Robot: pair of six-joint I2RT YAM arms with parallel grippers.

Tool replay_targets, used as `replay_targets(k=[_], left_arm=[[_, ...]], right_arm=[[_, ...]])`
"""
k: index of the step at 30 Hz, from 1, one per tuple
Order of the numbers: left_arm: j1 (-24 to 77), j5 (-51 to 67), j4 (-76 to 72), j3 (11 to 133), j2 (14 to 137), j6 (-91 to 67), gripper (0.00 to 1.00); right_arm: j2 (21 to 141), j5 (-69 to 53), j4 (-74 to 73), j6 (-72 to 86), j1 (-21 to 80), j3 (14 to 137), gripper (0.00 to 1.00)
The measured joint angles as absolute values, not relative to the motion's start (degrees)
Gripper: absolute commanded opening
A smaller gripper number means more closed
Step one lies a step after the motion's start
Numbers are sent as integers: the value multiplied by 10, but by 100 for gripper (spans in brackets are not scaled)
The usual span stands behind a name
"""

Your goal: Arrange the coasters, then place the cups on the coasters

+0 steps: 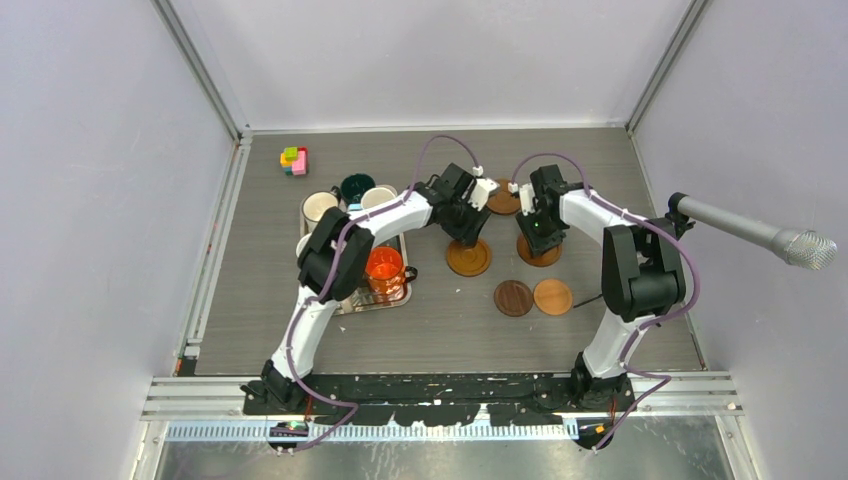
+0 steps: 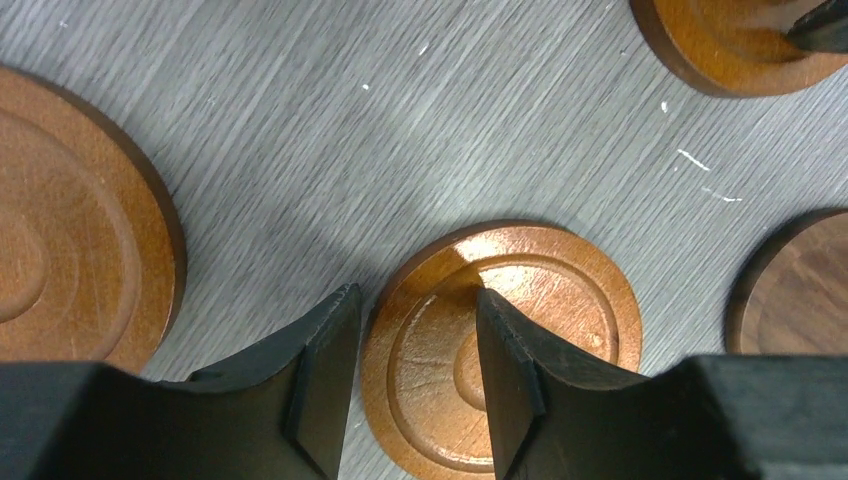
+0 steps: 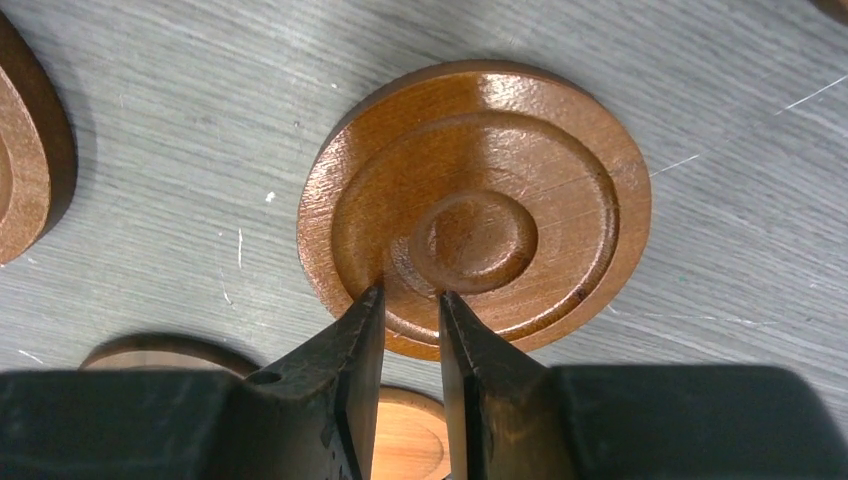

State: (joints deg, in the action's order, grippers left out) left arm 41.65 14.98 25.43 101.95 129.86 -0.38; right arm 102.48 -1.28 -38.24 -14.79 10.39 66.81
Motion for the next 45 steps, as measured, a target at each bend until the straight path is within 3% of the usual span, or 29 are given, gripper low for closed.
replay_targets(k=[8, 16, 22, 31, 36, 45], left_arm=[[427, 148, 252, 1050, 1319, -13, 49], [429, 157, 249, 1055, 1319, -11, 74], [430, 176, 218, 953, 1232, 20, 78], [474, 224, 49, 728, 1057, 108, 71], [528, 237, -10, 690, 1065, 168, 57], [598, 218, -53, 721, 1153, 222, 48]], right_arm=[[1007, -24, -403, -149, 104, 651, 37], [954, -46, -425, -149, 104, 652, 43], [882, -64, -456, -168, 104, 651, 41], [781, -78, -500, -237, 104, 560, 37], [781, -72, -513, -260, 104, 520, 35], [763, -35, -516, -276, 104, 459, 33]])
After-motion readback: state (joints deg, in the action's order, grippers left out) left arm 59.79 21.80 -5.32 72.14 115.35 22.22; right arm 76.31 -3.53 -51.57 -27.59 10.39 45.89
